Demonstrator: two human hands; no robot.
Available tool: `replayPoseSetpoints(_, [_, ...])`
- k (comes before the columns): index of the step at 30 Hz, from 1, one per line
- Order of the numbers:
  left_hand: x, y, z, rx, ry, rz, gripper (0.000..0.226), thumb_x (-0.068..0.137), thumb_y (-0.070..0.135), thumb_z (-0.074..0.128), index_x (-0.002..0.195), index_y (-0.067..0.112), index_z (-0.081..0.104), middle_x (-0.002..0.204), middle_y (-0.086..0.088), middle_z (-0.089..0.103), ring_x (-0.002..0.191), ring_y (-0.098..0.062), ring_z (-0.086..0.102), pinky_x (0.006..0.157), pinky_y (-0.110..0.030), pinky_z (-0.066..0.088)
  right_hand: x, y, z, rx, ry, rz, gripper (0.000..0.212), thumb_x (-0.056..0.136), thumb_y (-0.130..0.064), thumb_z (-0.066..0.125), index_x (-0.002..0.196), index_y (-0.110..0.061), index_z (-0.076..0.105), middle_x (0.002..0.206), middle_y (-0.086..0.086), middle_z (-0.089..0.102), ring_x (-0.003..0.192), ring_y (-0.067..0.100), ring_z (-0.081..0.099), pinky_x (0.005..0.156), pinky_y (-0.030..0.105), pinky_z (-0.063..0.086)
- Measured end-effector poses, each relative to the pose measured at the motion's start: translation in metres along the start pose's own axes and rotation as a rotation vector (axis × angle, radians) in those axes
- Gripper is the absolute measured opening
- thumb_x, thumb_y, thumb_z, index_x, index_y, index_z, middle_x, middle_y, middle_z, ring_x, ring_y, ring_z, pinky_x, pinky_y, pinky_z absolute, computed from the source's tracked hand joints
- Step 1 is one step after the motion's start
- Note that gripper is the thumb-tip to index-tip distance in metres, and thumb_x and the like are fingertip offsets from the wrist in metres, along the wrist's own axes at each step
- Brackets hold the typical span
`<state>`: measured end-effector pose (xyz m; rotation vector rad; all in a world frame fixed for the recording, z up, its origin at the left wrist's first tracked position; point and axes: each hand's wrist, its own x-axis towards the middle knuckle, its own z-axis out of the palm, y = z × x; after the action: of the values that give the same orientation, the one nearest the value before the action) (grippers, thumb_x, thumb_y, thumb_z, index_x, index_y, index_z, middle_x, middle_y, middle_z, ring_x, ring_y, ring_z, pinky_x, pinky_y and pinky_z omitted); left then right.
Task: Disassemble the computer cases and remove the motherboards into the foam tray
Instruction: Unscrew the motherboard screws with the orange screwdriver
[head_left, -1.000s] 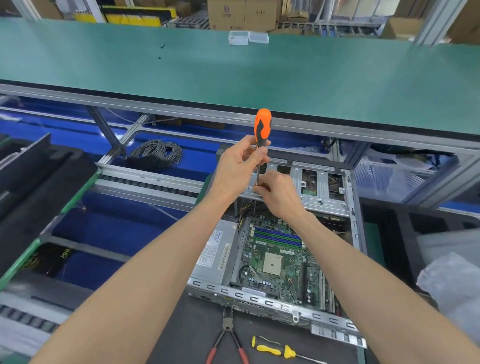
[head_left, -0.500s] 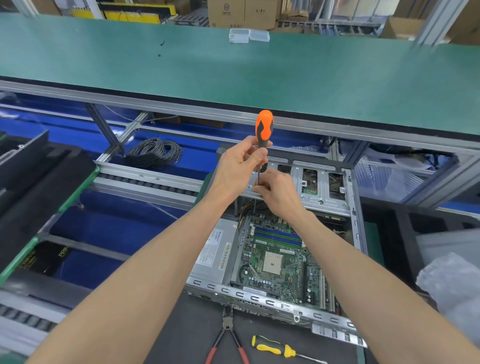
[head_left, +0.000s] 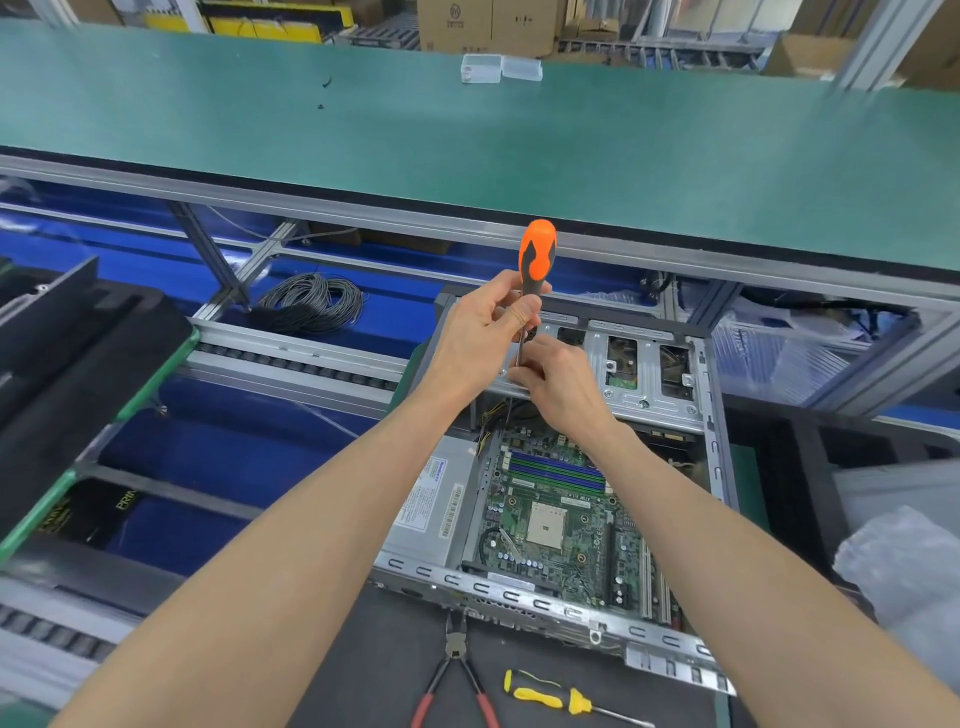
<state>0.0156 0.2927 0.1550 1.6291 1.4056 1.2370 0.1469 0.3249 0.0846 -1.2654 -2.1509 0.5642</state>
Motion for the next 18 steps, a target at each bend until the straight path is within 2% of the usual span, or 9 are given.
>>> replayPoseSetpoints(3, [-0.0003, -0.0017, -0.0010, -0.022, 0.001, -0.020, 0.021, 0.103, 0.021, 0.052, 0.119, 0.019, 0.066, 0.091, -0.008, 0.067, 0.091, -0.018, 0.067, 0.092, -0.044, 0.056, 0.0001, 0.0014, 0.0008, -0.002, -0.001, -0.012, 0.016, 0.088, -0.007, 0.068, 0.075, -0.001, 0.062, 0.081, 0.008, 0.058, 0.070, 0.023, 0.051, 0.064, 0.032, 0.034])
replayPoseSetpoints(11, [0.0002, -0.0033, -0.0013, -0.037, 0.012, -0.034, 0.021, 0.104, 0.023, 0.053, 0.120, 0.020, 0.066, 0.091, -0.007, 0.067, 0.092, -0.020, 0.067, 0.092, -0.045, 0.056, 0.0007, 0.0029, 0.0013, -0.026, 0.001, -0.042, 0.015, 0.089, -0.008, 0.068, 0.077, -0.001, 0.063, 0.080, 0.006, 0.057, 0.071, 0.022, 0.052, 0.066, 0.033, 0.038])
replayPoseSetpoints(18, [0.0005, -0.0034, -0.0017, -0.040, 0.008, -0.031, 0.023, 0.104, 0.023, 0.052, 0.122, 0.019, 0.065, 0.090, -0.004, 0.067, 0.093, -0.018, 0.067, 0.092, -0.043, 0.057, 0.0003, 0.0038, 0.0015, -0.024, -0.004, -0.052, 0.013, 0.089, -0.008, 0.068, 0.078, -0.002, 0.064, 0.078, 0.001, 0.053, 0.069, 0.019, 0.048, 0.065, 0.029, 0.031])
